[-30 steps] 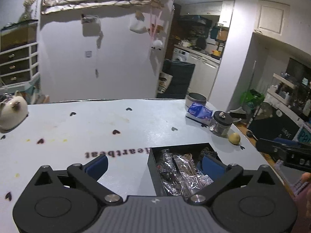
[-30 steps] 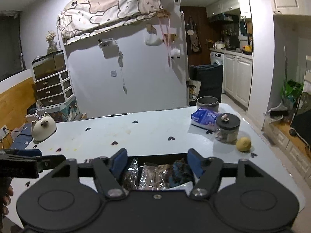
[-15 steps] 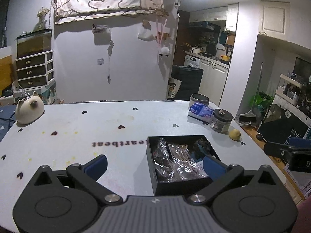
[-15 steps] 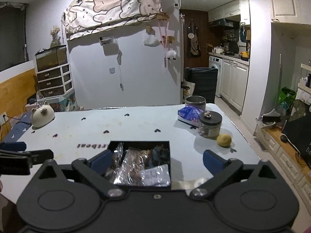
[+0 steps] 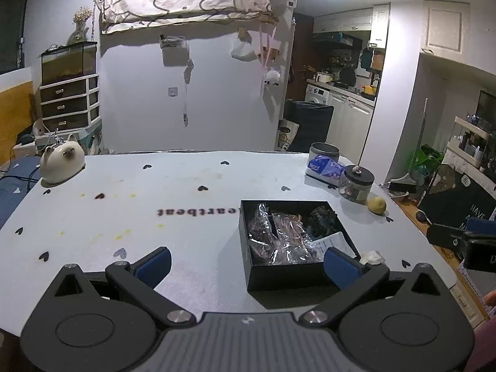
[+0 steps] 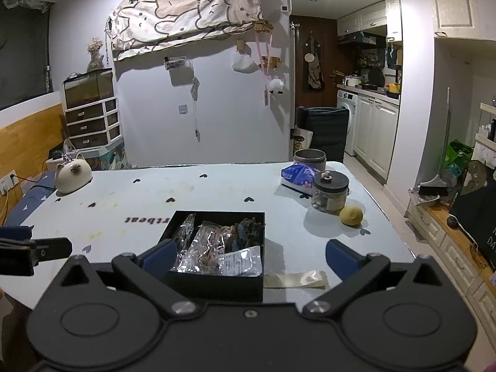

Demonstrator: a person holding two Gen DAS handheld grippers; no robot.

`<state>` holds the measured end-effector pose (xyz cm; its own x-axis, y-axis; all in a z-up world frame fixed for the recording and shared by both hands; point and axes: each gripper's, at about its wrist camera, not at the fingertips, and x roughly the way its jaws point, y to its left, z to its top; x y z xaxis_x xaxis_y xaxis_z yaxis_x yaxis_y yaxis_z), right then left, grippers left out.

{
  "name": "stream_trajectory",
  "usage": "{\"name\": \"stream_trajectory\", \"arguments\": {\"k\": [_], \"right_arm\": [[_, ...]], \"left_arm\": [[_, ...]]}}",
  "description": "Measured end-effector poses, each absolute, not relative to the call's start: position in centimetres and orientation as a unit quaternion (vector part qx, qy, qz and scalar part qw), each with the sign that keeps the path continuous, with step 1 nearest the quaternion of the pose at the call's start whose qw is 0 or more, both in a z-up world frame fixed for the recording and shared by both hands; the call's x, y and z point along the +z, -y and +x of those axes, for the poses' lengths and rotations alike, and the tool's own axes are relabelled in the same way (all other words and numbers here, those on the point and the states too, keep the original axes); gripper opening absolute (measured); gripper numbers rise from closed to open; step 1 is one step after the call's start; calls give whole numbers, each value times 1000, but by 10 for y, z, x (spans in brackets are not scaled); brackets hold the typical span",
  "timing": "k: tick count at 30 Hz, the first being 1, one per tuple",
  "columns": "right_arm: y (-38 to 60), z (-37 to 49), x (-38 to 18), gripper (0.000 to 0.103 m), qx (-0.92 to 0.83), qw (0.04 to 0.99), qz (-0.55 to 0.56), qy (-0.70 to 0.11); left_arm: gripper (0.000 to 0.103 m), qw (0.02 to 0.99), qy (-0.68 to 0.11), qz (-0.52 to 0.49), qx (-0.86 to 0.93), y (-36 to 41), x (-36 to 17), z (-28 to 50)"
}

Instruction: Organize soft objects

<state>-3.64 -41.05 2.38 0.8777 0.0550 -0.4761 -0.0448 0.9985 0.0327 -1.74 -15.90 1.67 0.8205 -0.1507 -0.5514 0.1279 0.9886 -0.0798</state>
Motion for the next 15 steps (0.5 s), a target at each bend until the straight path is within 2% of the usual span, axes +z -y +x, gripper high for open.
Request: {"name": "stream_trajectory", "arguments": {"k": [15], "right_arm": [[407, -42, 27, 103, 38, 969, 4, -243]], "left_arm": [[103, 956, -285, -24, -60, 159, 17, -28]]}}
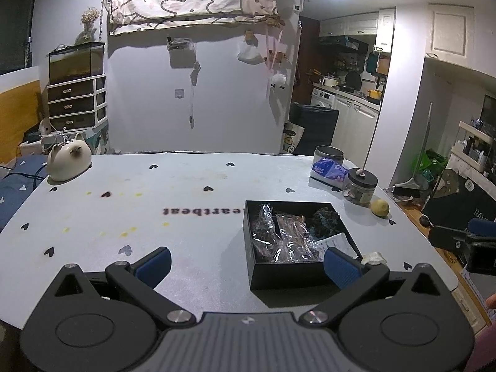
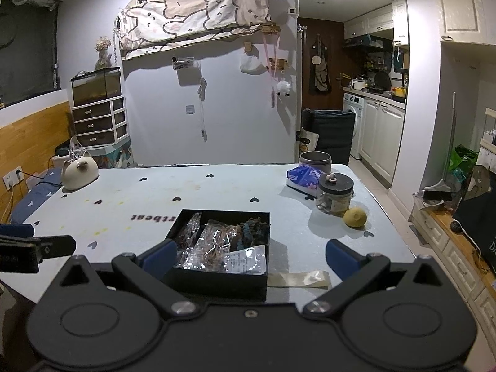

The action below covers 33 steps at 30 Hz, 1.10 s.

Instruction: Organize soft objects

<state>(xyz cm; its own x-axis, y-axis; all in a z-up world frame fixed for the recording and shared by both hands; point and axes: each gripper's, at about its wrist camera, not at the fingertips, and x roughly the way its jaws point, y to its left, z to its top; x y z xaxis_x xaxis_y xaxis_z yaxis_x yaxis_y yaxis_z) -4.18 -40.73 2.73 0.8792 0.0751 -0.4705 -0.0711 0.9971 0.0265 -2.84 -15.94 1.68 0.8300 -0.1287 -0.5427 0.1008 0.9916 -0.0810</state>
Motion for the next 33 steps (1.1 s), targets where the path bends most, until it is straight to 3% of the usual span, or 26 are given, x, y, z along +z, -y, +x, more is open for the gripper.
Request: {"name": "stream_trajectory", "arguments": {"k": [33], "right_arm": [[400, -44, 28, 103, 43, 969, 6, -244]], "left_arm": [[103, 957, -284, -23, -57, 156, 17, -30]]}}
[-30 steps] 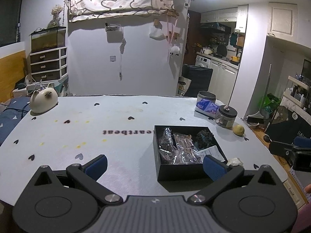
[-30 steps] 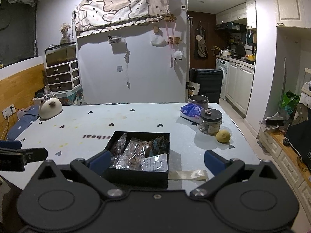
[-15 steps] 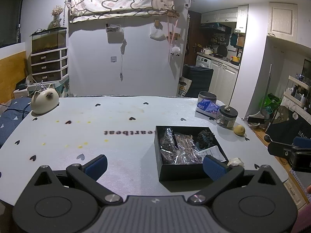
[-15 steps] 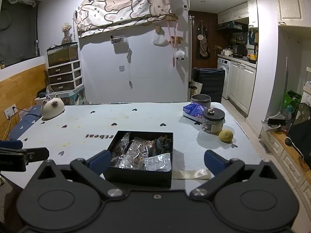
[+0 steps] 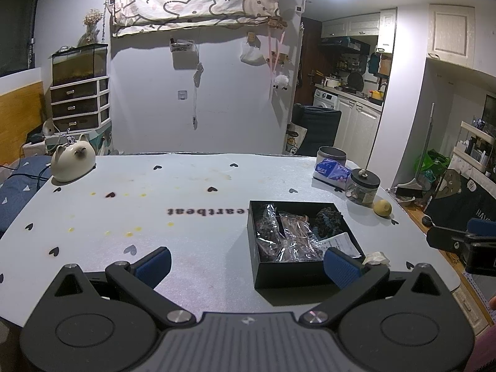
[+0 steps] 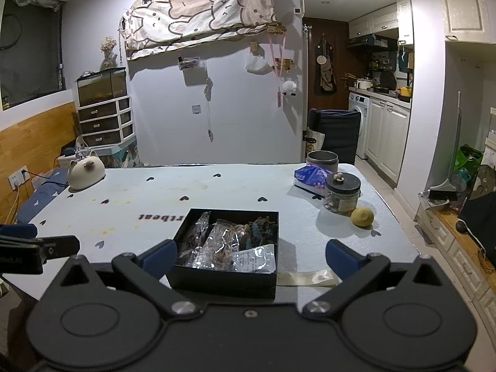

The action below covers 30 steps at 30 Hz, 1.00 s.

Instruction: Organize soft objects

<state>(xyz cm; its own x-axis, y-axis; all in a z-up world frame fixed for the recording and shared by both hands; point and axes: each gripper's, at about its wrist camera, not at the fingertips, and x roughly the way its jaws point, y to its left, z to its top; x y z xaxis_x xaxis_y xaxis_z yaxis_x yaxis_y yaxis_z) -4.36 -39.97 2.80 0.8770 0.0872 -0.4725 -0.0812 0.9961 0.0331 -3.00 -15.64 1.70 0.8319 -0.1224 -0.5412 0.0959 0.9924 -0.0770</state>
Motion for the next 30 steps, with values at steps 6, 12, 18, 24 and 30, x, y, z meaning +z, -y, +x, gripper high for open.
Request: {"name": "stream_trajectory", "arguments": {"k": [6, 12, 18, 24, 30], "right_arm": [[400, -44, 28, 103, 43, 969, 6, -244], [400, -44, 28, 103, 43, 969, 6, -244], [400, -43, 28, 103, 44, 969, 6, -244], [400, -44, 27, 103, 44, 969, 6, -244], [400, -43, 27, 103, 44, 969, 7, -244]], "left_arm": [[103, 957, -284, -24, -57, 156, 17, -30], [103, 957, -283, -24, -57, 154, 17, -31], [103, 957, -283, -24, -57, 155, 17, -31], [103, 957, -283, -24, -57, 154, 17, -31], [103, 957, -283, -23, -57, 155, 17, -31]]}}
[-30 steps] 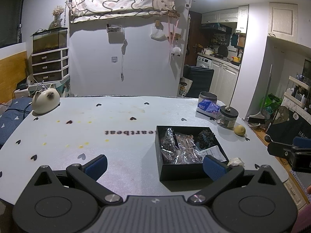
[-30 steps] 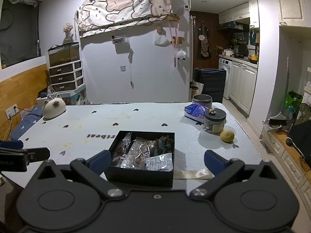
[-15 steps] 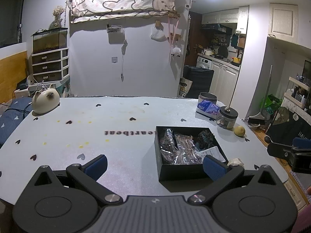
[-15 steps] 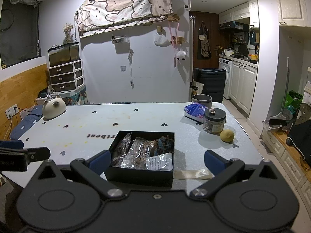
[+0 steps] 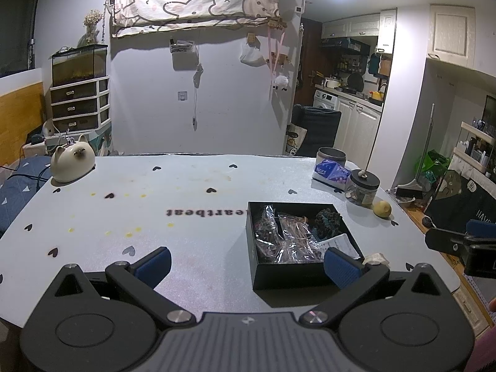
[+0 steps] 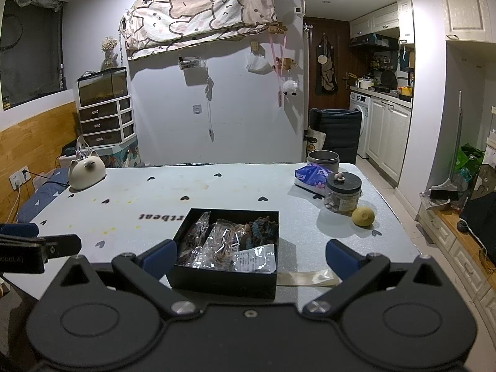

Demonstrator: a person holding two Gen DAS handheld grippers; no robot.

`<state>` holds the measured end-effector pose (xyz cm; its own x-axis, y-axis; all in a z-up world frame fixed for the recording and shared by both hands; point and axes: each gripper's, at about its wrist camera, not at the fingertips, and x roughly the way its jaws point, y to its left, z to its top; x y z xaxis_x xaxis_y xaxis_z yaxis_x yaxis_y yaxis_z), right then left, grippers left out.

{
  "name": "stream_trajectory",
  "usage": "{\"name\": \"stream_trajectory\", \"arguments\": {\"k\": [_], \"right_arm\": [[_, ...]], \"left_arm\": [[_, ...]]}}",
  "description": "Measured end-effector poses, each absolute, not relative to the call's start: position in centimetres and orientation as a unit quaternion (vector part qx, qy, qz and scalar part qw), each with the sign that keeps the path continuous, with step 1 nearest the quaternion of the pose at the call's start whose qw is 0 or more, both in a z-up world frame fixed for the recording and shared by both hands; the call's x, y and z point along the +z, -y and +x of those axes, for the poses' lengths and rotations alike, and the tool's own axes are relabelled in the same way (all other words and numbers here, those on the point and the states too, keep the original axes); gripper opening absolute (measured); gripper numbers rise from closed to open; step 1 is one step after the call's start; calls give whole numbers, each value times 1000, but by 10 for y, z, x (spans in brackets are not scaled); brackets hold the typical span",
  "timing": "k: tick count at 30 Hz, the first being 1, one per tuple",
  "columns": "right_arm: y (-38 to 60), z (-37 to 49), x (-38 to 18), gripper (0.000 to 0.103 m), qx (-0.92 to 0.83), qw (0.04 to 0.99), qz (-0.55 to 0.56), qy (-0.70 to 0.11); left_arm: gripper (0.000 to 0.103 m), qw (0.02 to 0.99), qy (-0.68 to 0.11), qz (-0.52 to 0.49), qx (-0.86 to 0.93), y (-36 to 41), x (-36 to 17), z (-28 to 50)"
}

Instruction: Organize soft objects

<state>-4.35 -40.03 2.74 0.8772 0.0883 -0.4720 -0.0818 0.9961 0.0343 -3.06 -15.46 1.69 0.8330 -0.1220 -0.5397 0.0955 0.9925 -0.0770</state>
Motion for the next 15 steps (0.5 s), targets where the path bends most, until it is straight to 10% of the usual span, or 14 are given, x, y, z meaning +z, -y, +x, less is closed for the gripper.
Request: {"name": "stream_trajectory", "arguments": {"k": [15], "right_arm": [[400, -44, 27, 103, 44, 969, 7, -244]], "left_arm": [[103, 957, -283, -23, -53, 153, 19, -31]]}}
